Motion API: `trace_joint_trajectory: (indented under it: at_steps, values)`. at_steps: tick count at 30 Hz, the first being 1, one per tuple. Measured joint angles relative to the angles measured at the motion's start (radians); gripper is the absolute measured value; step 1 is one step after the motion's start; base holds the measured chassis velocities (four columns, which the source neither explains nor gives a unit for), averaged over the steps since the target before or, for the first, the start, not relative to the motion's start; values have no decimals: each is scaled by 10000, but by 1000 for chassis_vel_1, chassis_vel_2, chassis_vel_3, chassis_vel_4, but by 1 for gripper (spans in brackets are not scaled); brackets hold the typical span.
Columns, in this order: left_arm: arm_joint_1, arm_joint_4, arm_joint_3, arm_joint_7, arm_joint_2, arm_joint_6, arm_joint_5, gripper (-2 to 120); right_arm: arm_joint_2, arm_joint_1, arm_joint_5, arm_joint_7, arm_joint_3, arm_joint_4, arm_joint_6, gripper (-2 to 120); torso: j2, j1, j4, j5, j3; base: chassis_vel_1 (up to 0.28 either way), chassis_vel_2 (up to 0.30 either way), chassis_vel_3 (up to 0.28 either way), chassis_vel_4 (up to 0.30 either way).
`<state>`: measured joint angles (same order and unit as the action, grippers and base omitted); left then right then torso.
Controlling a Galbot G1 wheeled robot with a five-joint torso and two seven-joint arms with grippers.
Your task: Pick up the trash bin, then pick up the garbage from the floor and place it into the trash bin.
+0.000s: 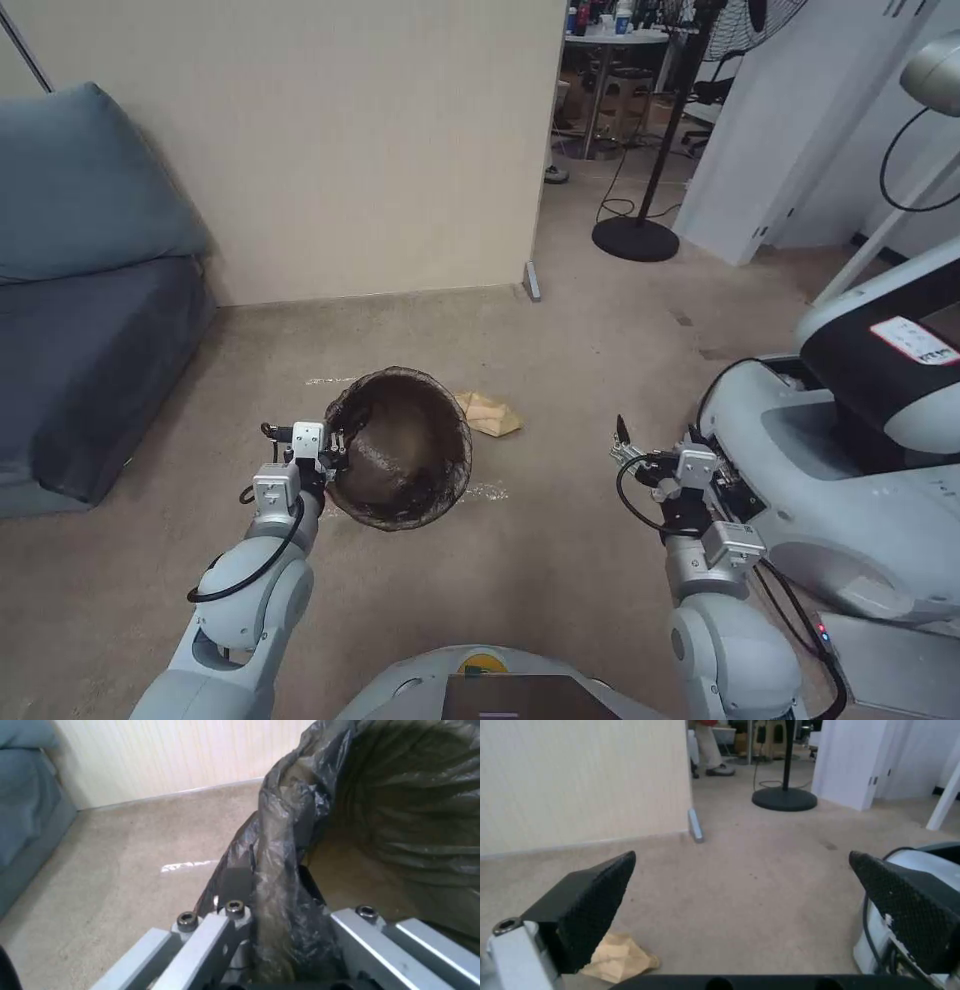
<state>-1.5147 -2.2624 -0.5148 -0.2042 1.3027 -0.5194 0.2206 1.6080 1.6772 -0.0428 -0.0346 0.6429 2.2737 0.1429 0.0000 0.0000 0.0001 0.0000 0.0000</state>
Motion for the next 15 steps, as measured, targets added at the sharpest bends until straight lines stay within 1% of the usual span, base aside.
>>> trace_joint_trajectory:
  at_steps: [7,11,15]
  values:
    - [-6,41,-405,51,-14,-32,-41,4,0,-3,0,-2,-5,-43,-3,100,0,0,-1,-1,0,-78,85,80,-87]
    - [-82,82,-844,219,-44,-35,-66,4,0,-41,2,-1,-29,-73,-4,100,0,0,1,-1,0,-85,89,96,-84]
    - [-124,82,-1028,317,-46,-35,-60,4,0,-62,4,-1,-40,-78,-2,100,0,0,-2,-1,0,-95,82,81,-80]
